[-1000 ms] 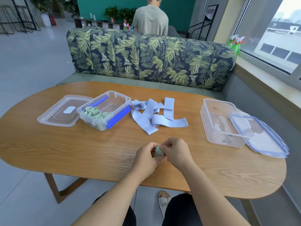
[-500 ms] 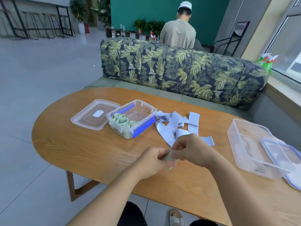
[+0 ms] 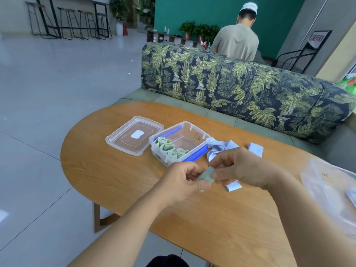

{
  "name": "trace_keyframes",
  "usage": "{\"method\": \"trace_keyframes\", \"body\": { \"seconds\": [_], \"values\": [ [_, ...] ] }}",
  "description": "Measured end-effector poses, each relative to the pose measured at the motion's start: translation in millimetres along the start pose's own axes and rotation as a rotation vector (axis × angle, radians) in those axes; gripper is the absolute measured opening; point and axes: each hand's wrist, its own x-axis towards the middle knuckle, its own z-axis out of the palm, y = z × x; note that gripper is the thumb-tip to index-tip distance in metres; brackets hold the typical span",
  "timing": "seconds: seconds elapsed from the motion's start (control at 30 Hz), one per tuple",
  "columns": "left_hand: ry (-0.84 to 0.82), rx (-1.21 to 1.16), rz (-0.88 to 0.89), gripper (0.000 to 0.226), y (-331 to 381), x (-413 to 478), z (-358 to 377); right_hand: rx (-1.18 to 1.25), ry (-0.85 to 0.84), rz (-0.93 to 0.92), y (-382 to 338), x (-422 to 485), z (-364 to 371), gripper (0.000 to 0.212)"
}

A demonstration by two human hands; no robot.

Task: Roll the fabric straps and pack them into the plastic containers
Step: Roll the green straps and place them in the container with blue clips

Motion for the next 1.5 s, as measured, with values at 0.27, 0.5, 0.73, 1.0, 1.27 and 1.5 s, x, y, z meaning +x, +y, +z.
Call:
{"method": "trace_keyframes", "body": {
  "seconds": [0.27,0.5,0.73,1.0,1.27,1.5],
  "values": [
    [0.168,0.025,0.041,0.029,3.6,21.4,-37.8,-0.075,-0.065,-0.151,-37.5,42.7,-1.3,0.022],
    [0.183,0.112,-0.016,0.035,8.5,59.2,-71.8,-0.153,0.01,-0.209,-49.8,97.1,-22.0,0.027],
    [0.569,0.544,-0.101,0.019,-12.1,84.3,-98.6,-0.49,0.139,-0.171,-32.4,166.7,-29.1,0.027],
    [0.509,0.842,-0.184,0.021,-23.2,93.1,-86.7,-0.611,0.025,-0.137,-18.3,212.8,10.7,0.03],
    [0.465,0.963,-0.276,0.043,-27.6,99.5,-78.7,-0.64,-0.101,-0.079,-26.9,214.6,21.9,0.027],
    [0.446,0.962,-0.296,0.045,-25.1,100.8,-79.4,-0.643,-0.117,-0.002,-35.7,216.4,29.3,0.014]
  ]
}}
